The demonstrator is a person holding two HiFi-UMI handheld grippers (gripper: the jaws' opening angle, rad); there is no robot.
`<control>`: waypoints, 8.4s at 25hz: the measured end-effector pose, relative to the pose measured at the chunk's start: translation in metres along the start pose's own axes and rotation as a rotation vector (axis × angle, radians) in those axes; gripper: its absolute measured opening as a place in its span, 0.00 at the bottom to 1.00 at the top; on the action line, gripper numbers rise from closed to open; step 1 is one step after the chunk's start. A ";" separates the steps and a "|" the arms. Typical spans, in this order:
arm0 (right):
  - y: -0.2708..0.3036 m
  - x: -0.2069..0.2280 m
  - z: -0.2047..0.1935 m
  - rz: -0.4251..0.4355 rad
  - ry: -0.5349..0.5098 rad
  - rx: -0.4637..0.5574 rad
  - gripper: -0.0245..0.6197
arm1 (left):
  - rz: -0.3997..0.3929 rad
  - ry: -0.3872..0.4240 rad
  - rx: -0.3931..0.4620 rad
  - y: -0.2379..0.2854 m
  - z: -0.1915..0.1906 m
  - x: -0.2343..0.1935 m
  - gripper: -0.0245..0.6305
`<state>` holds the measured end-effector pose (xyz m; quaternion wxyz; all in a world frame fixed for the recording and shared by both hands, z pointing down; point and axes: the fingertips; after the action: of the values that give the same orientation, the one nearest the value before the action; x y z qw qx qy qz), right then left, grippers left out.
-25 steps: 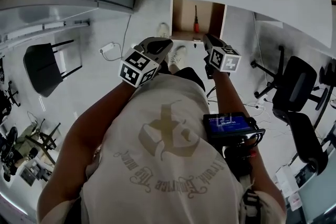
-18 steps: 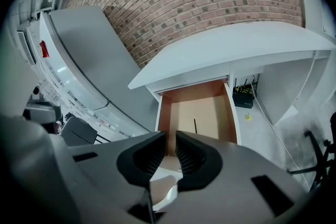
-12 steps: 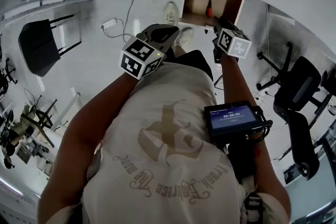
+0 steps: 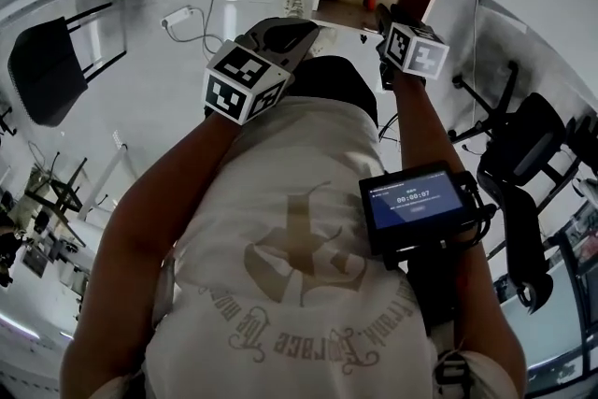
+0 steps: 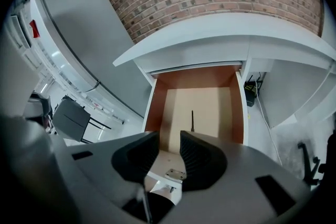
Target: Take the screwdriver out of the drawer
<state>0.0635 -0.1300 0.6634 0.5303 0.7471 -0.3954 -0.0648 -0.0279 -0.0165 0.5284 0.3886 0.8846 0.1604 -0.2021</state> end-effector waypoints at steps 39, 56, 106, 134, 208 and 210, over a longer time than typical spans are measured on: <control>0.097 0.067 -0.023 -0.065 -0.045 -0.201 0.24 | 0.053 -0.096 -0.009 0.024 -0.006 -0.037 0.07; 0.187 0.071 -0.042 -0.096 -0.087 -0.318 0.24 | 0.053 -0.178 -0.041 0.045 -0.040 -0.101 0.07; 0.148 0.049 -0.034 -0.014 -0.273 -0.272 0.15 | 0.090 -0.146 -0.003 0.013 -0.029 -0.082 0.07; 0.040 0.028 -0.015 -0.025 -0.174 -0.001 0.15 | 0.059 -0.024 0.009 -0.012 -0.028 -0.034 0.07; -0.238 0.006 0.073 0.210 -0.008 0.562 0.15 | -0.112 0.311 0.141 0.031 0.111 0.106 0.07; -0.239 0.005 0.073 0.210 -0.002 0.568 0.15 | -0.120 0.314 0.129 0.033 0.109 0.106 0.07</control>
<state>0.1544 -0.1576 0.4325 0.3037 0.8205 -0.4732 0.1026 0.0534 -0.1062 0.4302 0.2884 0.9172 0.2582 -0.0941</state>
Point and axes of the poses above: the fingertips, and each gripper's own axes: y forward along the fingers, x to its right, z out of its top
